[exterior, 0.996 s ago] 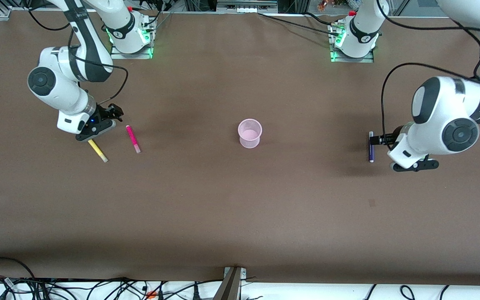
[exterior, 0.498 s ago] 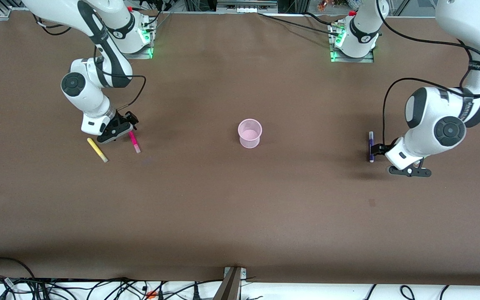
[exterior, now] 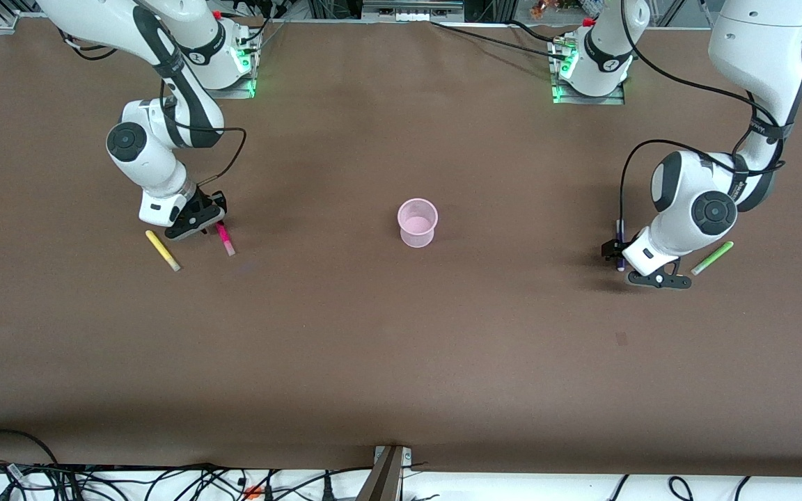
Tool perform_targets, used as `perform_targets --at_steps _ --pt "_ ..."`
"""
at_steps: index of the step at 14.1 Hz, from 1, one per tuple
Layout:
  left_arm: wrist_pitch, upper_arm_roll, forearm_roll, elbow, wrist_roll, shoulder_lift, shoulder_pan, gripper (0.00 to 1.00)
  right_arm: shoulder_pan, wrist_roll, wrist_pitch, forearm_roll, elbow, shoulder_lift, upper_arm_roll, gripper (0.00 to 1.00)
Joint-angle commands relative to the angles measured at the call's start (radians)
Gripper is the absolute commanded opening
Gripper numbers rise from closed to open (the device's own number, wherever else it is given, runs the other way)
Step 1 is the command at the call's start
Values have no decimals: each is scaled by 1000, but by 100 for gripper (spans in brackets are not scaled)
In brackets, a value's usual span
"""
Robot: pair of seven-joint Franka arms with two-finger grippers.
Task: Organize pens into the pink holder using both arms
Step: 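Close both grippers on the pink and blue markers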
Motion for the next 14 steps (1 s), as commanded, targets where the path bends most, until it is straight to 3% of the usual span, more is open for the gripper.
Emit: perform_targets --at_steps 1,3,4,5,6,7,9,11,14 --pt "10 -5 45 23 14 26 9 100 0 2 16 1 -30 -20 3 46" --pt "34 -5 50 31 14 56 9 100 0 2 21 1 -37 -20 3 46" --pt "42 -5 50 31 14 63 11 90 0 2 22 1 -39 -20 3 43" --pt "42 -5 50 32 14 64 16 71 0 2 24 1 -39 -20 3 42" --pt "42 -5 51 32 16 67 28 60 0 2 27 1 -40 -20 3 42" --pt "42 -7 51 32 16 67 32 56 0 2 32 1 -42 -21 3 41" --pt "42 -7 51 32 17 67 31 46 0 2 45 1 -50 -21 3 29" --pt "37 -7 51 32 39 64 31 24 0 2 49 1 -53 -21 3 18" --pt "30 -10 51 34 37 57 31 2 0 2 49 1 -53 -26 3 0"
